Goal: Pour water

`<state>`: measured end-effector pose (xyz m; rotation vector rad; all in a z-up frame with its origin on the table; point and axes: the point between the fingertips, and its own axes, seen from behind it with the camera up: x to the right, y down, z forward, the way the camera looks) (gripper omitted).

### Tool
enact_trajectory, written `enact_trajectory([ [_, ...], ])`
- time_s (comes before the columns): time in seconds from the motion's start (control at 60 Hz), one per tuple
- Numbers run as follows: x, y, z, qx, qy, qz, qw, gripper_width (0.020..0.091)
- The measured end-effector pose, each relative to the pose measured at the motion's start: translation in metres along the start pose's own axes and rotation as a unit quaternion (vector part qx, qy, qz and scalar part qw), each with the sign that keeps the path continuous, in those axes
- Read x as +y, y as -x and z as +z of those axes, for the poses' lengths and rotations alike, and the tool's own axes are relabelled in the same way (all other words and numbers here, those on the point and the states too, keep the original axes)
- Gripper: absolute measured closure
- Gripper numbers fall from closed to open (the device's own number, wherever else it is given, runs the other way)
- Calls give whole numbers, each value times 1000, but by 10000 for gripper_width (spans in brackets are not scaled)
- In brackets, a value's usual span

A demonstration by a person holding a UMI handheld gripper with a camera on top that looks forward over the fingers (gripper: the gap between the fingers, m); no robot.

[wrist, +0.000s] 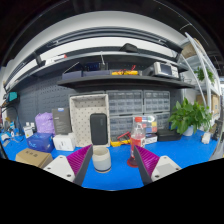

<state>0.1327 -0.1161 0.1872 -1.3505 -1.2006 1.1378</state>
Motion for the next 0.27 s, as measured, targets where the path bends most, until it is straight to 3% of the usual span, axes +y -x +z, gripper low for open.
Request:
enact_trajectory([
  [0.267, 13, 15, -7, -9, 14, -14, 1000, 268],
])
